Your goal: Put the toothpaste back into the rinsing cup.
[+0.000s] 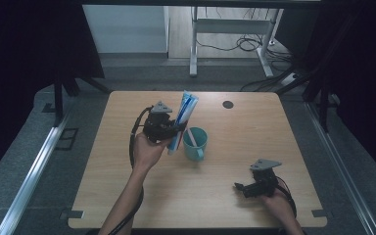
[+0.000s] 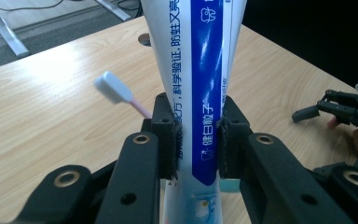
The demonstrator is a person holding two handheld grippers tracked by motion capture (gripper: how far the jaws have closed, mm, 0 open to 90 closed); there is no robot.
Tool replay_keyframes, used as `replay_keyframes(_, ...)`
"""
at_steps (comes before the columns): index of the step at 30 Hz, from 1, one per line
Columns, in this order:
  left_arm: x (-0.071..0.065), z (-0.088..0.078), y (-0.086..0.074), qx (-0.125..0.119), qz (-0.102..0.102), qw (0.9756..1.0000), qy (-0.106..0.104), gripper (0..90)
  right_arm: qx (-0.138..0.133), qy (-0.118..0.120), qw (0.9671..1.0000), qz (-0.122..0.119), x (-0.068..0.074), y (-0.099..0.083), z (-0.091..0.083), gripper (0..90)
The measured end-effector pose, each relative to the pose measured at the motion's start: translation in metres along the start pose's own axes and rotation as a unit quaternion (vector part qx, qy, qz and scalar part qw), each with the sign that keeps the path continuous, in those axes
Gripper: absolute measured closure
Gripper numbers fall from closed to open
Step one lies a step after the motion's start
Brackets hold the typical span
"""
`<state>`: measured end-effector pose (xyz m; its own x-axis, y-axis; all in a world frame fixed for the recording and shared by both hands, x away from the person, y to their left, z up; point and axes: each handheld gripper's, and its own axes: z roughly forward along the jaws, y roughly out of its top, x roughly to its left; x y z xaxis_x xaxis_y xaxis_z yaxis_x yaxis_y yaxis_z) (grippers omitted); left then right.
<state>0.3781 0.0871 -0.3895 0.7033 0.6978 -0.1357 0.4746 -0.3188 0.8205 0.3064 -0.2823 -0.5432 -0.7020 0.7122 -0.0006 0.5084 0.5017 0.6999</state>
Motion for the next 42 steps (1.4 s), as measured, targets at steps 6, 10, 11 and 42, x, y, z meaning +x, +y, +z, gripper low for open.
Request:
replay_keyframes(6, -0.003, 0.005, 0.008, -0.009, 0.001, 1.0000, -0.001, 73.1, 0.000, 0.000, 1.0000, 0.000, 0.000, 0.000, 0.000, 0.3)
replay_keyframes(10, -0.006, 0.010, 0.014, -0.016, 0.002, 0.9999, -0.001, 73.1, 0.000, 0.000, 1.0000, 0.000, 0.000, 0.000, 0.000, 0.3)
replay_keyframes(11, -0.007, 0.012, 0.016, -0.016, 0.002, 0.9999, -0.002, 73.1, 0.000, 0.000, 1.0000, 0.000, 0.000, 0.000, 0.000, 0.3)
replay_keyframes(42, -0.013, 0.052, 0.025, -0.044, 0.001, 0.9989, 0.011, 73.1, 0.000, 0.000, 1.0000, 0.000, 0.000, 0.000, 0.000, 0.3)
